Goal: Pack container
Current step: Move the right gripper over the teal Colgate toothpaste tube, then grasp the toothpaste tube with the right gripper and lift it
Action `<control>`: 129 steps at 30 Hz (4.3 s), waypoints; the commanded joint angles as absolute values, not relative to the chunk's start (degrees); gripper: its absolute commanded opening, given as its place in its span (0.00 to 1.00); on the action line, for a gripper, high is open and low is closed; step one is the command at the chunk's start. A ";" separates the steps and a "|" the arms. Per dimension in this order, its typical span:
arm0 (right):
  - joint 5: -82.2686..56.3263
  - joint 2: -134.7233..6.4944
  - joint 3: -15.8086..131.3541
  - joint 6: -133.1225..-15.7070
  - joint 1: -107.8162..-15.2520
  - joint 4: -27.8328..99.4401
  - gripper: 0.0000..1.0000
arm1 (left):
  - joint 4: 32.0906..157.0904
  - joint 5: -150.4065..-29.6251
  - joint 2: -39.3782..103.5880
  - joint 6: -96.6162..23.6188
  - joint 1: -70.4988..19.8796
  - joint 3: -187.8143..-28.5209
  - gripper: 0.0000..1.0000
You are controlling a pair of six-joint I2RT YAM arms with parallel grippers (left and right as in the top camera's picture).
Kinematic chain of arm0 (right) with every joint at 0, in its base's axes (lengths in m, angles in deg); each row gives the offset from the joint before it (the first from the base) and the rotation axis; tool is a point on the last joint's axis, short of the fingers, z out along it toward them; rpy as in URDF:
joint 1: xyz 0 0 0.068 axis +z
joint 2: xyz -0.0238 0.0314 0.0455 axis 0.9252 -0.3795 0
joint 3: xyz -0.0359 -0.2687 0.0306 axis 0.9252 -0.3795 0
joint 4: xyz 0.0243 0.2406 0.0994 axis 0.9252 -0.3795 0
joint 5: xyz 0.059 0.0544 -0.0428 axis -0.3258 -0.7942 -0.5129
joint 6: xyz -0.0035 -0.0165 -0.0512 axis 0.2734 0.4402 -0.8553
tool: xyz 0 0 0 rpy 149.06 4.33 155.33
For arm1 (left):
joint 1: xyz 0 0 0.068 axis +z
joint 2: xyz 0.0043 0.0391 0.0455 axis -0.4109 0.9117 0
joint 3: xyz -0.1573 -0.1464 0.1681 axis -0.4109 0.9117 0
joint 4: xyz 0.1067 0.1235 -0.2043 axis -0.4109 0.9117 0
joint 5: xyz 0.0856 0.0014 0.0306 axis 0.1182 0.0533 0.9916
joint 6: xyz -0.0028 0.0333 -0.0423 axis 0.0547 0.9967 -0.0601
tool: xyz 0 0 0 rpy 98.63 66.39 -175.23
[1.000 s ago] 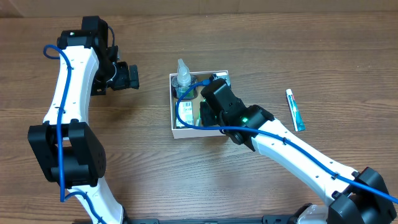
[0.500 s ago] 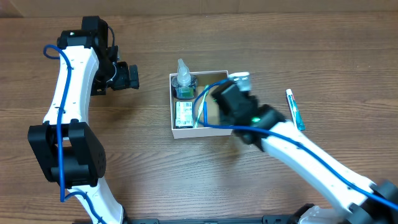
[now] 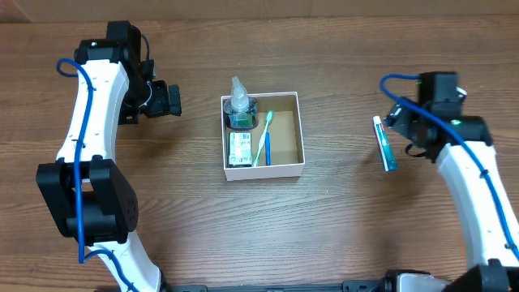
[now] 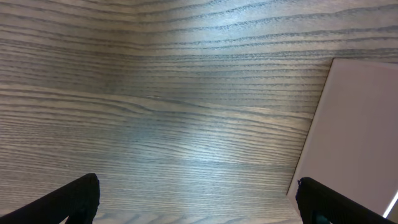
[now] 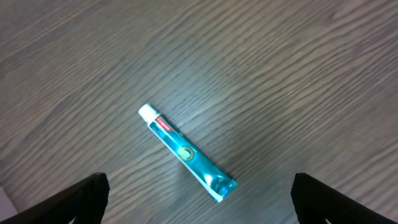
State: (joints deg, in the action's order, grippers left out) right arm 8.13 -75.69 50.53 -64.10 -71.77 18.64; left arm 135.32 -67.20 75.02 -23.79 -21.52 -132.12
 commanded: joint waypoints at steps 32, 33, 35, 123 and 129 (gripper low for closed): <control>-22.99 -92.69 46.83 -82.85 -79.03 21.06 1.00 | 135.08 -68.22 74.02 -22.52 -21.39 -131.95 1.00; -22.77 -92.69 46.83 -82.87 -79.01 20.97 1.00 | 135.08 -68.22 74.02 -22.52 -21.39 -131.95 1.00; -22.42 -92.69 46.83 -84.12 -79.03 21.15 1.00 | 135.08 -68.20 74.02 -22.52 -21.39 -131.95 1.00; -1.16 -97.30 41.26 -83.66 -72.04 44.93 0.12 | 135.08 -68.20 74.02 -22.52 -21.39 -131.95 1.00; -4.00 -92.98 45.00 -81.85 -72.01 40.30 0.12 | 135.08 -68.22 74.02 -22.52 -21.39 -131.95 1.00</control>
